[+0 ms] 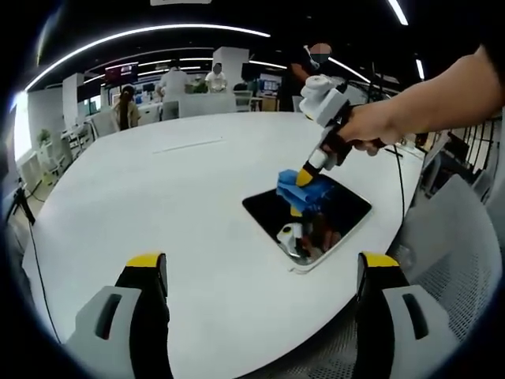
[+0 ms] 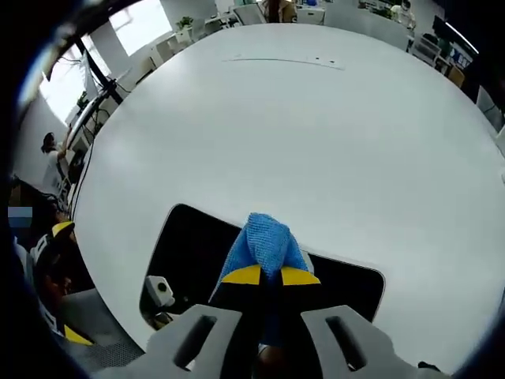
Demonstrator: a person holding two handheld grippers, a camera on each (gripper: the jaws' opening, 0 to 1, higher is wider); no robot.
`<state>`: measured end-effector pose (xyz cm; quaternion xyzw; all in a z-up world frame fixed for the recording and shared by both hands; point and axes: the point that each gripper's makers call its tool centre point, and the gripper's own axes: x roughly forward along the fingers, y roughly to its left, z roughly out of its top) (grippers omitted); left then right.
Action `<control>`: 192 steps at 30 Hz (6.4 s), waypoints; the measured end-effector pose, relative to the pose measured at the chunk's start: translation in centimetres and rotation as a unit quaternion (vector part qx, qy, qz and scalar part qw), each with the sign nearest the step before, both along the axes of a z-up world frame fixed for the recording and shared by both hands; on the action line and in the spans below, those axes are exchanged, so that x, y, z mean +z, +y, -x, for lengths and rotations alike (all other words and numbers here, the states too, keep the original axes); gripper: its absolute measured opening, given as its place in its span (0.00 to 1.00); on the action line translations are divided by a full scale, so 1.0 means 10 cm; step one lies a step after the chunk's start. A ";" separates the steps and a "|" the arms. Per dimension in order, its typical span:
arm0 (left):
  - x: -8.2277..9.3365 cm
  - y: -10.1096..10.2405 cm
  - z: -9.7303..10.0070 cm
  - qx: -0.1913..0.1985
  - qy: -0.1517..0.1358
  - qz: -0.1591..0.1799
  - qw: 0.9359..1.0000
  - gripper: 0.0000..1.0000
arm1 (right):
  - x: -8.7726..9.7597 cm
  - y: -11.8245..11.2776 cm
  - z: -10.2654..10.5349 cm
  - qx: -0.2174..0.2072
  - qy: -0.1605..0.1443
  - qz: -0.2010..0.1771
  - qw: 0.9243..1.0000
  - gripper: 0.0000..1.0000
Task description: Wipe the mirror surface with the cleaning cloth until all visible marks leave the cleaned area.
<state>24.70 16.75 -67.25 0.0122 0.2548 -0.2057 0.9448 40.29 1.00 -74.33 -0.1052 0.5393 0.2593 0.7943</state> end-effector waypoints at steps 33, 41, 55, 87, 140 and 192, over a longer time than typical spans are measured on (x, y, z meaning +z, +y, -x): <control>0.02 0.02 0.00 0.007 -0.003 0.001 1.000 0.99 | 0.05 -0.27 0.04 0.002 0.005 -0.011 1.000 0.00; 0.04 0.03 0.00 0.010 -0.003 0.000 1.000 0.99 | 0.08 -0.40 0.06 -0.005 0.008 -0.008 1.000 0.00; 0.02 0.04 -0.01 0.009 -0.003 -0.001 1.000 0.99 | 0.05 -0.48 0.00 -0.017 0.011 0.000 1.000 0.00; 0.03 0.01 0.00 0.002 -0.005 -0.003 1.000 0.99 | 0.08 -0.56 0.54 -0.063 0.028 -0.007 0.998 0.00; 0.06 -0.02 0.03 -0.001 -0.004 -0.008 1.000 0.99 | 0.05 -0.59 1.27 -0.032 0.027 -0.005 0.999 0.00; 0.06 0.01 0.01 0.005 -0.005 0.000 1.000 0.99 | 0.09 -0.59 1.30 -0.026 0.040 -0.026 0.999 0.00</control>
